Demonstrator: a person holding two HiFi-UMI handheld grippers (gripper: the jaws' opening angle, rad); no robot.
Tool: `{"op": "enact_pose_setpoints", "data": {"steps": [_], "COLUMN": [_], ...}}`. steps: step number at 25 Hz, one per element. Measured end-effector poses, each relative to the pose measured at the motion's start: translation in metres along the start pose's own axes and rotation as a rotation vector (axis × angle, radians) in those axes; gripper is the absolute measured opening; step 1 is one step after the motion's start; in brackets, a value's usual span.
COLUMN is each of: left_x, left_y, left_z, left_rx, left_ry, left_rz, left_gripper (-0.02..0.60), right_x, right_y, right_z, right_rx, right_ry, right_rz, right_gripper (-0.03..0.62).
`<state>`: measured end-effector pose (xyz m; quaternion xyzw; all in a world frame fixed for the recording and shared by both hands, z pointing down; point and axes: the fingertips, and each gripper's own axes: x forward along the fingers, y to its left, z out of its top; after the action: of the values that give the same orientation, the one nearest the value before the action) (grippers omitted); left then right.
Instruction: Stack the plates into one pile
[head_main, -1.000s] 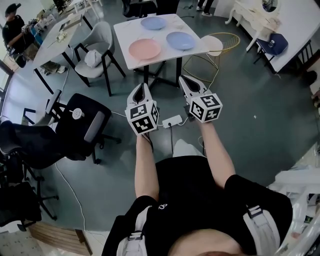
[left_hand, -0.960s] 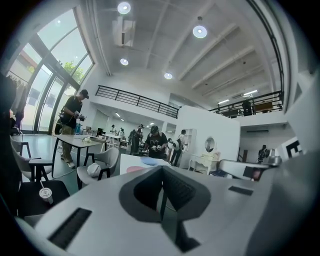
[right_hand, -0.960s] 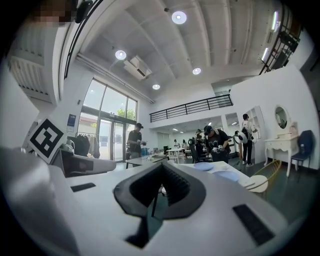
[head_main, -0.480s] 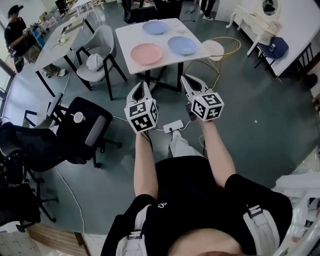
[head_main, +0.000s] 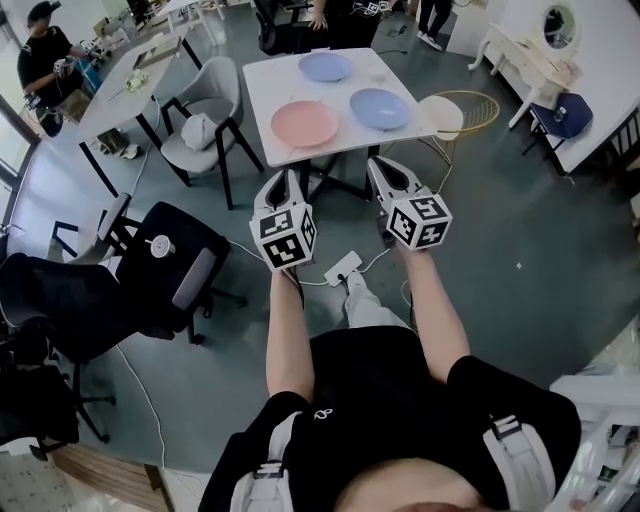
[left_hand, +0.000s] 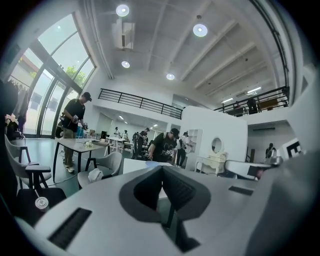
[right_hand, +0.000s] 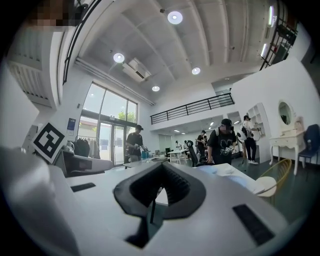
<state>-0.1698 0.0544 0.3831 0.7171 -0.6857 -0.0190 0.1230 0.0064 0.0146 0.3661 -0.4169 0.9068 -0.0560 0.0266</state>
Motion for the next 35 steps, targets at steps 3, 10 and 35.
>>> {"op": "enact_pose_setpoints", "data": {"steps": [3,10,35], "left_x": [0.029,0.088,0.270], "left_y": [-0.002,0.003,-0.016], "left_z": [-0.014,-0.055,-0.042], "left_rx": [-0.013,-0.066,-0.026], "left_ry": [0.045,0.127,0.188], "left_rz": [0.002,0.043,0.157], "left_gripper": [0.015,0.015,0.015], "right_x": [0.016,0.057,0.184], "right_y": [-0.026,-0.069,-0.215], "right_z": [-0.010,-0.047,-0.040], "right_rx": [0.024,0.042,0.156], "right_ry": [0.026,0.113,0.120], "right_rz": [-0.014,0.017,0.110], "right_gripper": [0.006,0.006,0.006]}}
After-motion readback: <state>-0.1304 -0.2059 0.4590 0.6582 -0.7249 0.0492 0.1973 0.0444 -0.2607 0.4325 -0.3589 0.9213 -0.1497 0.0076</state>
